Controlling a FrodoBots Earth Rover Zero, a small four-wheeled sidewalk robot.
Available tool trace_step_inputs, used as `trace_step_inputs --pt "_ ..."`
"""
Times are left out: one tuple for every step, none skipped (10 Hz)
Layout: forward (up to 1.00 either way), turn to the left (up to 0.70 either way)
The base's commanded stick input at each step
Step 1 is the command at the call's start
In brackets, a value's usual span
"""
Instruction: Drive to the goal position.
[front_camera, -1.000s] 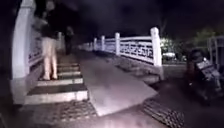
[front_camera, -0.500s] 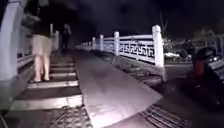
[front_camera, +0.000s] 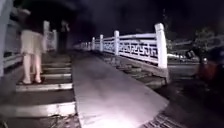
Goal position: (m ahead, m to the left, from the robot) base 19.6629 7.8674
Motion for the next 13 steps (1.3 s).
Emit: trace_step_inputs --pt "0.45 -0.27" --pt "0.45 -0.27" --pt "0.45 0.00" --pt "0.45 0.00" --pt "0.45 0.00" --pt "0.45 0.00" --pt "0.45 0.00" --pt "0.45 0.00" --pt "0.45 0.00" --pt "0.45 0.00" --pt "0.45 0.00" --pt "0.45 0.00" --pt "0.45 0.00"
